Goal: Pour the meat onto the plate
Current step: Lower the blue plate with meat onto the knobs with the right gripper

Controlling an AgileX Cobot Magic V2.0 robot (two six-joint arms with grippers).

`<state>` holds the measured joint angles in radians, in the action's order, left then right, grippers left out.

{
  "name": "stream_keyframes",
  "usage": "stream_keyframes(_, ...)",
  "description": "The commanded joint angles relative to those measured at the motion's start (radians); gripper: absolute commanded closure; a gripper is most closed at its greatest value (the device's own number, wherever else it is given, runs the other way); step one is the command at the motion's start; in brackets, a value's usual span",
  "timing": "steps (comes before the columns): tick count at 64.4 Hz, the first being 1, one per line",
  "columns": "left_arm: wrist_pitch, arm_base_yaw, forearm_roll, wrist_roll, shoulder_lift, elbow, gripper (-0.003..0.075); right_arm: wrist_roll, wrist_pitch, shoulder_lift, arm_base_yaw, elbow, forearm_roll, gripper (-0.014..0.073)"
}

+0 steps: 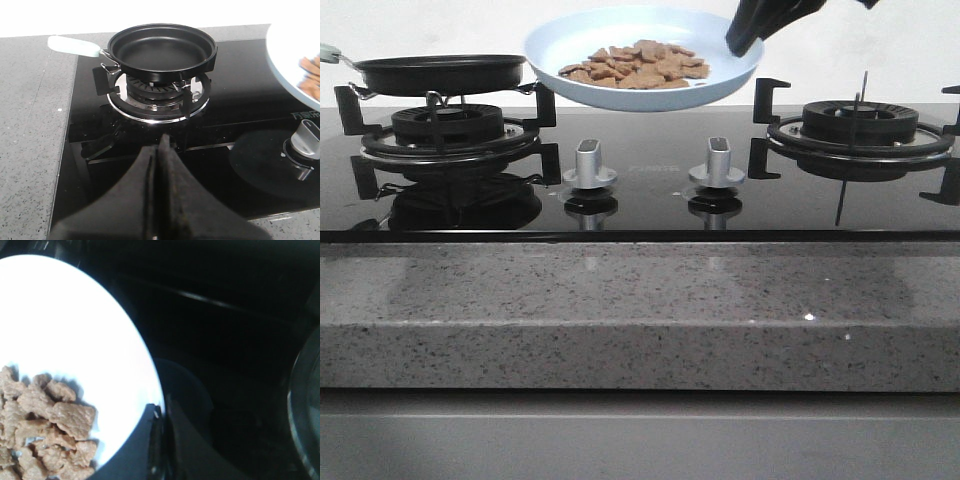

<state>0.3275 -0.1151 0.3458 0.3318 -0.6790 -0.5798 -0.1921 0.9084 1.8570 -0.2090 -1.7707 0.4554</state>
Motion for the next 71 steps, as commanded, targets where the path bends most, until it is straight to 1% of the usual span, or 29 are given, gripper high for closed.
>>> stream_keyframes(1,-0.073,-0.007,0.009,-0.009,0.001,-0.028,0.0741,0.014,-0.028,0.01,0.018,-0.101,0.041,0.0663)
stream_keyframes(5,-0.071,-0.007,0.009,-0.009,0.001,-0.028,0.0741,0.017,-0.028,0.051,0.029,-0.142,0.041,0.0663)
stream_keyframes(12,-0.071,-0.007,0.009,-0.009,0.001,-0.028,0.0741,0.017,-0.025,0.098,0.039,-0.167,0.041,0.0663)
stream_keyframes(22,-0.071,-0.007,0.009,-0.009,0.001,-0.028,0.0741,0.017,-0.02,0.135,0.041,-0.168,0.041,0.0663)
stream_keyframes(32,-0.071,-0.007,0.009,-0.009,0.001,-0.028,0.0741,0.017,0.015,0.147,0.041,-0.168,0.041,0.0656)
stream_keyframes(40,-0.071,-0.007,0.009,-0.009,0.001,-0.028,0.0741,0.017,0.033,0.147,0.041,-0.168,0.035,0.0586)
stream_keyframes(49,-0.071,-0.007,0.009,-0.009,0.001,-0.028,0.0741,0.017,0.037,0.147,0.041,-0.168,0.03,0.0454)
stream_keyframes(56,-0.071,-0.007,0.009,-0.009,0.001,-0.028,0.0741,0.017,0.034,0.147,0.041,-0.168,0.029,0.0378)
stream_keyframes(61,-0.071,-0.007,0.009,-0.009,0.001,-0.028,0.0741,0.017,0.031,0.147,0.041,-0.169,0.024,0.0356)
stream_keyframes(71,-0.071,-0.007,0.009,-0.009,0.001,-0.028,0.0741,0.017,0.051,0.144,0.05,-0.195,0.018,0.0356)
